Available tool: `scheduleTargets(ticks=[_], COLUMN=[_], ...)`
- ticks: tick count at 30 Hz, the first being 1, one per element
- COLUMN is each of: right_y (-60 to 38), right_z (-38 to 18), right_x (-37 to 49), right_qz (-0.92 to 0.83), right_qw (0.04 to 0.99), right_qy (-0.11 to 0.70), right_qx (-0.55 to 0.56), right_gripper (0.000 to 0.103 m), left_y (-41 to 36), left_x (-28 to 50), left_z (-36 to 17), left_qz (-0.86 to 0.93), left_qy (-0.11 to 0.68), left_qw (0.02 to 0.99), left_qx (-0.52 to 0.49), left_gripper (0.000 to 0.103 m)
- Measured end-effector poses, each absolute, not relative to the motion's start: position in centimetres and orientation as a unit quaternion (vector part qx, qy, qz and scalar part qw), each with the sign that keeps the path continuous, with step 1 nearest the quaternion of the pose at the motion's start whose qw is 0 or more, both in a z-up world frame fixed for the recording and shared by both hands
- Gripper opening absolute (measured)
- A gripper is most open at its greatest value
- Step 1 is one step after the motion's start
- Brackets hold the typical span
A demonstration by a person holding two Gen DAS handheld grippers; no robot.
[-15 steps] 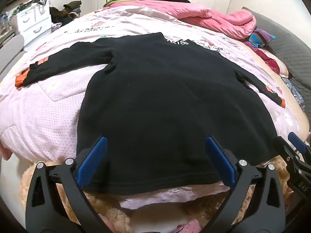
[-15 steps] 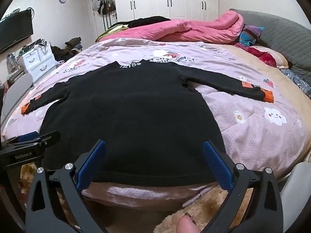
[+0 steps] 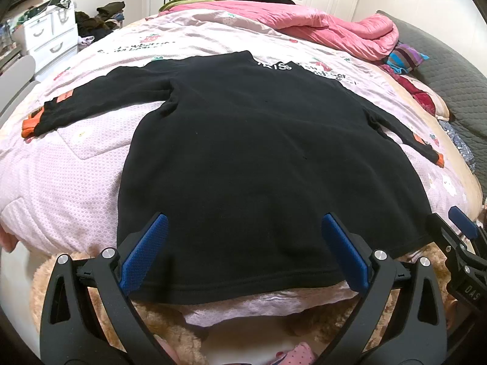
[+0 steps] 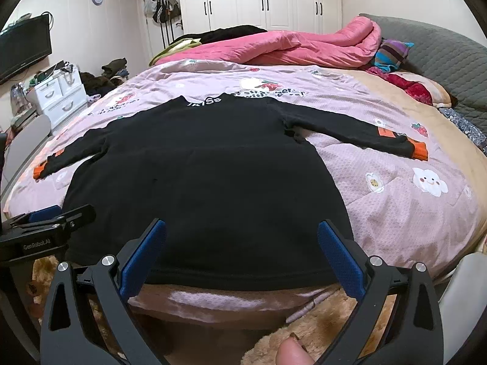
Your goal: Fold small clothes
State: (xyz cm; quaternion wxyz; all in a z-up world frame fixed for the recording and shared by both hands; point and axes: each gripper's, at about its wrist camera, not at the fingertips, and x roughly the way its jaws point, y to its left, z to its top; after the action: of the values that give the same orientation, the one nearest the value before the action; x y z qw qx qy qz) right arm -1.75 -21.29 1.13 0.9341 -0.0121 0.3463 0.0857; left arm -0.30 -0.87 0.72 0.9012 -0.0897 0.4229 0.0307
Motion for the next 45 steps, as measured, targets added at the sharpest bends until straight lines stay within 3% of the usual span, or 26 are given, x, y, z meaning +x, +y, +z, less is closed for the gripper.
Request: scheduleTargets(ticks=[45], right_y=[-21.38], right_z=[1.00], right_x=[-1.40], right_qz=[0.085], right_qw=[0.933], right_qy=[0.350], right_qx=[-0.009], right_gripper=[0.099], left_y=[-0.91], left_x=[0.44], left_z=[0.68], left_qz=[0.024], left_qy=[0.423], left_qw=[0.901], left_qx=[-0.091], left_gripper=[0.095])
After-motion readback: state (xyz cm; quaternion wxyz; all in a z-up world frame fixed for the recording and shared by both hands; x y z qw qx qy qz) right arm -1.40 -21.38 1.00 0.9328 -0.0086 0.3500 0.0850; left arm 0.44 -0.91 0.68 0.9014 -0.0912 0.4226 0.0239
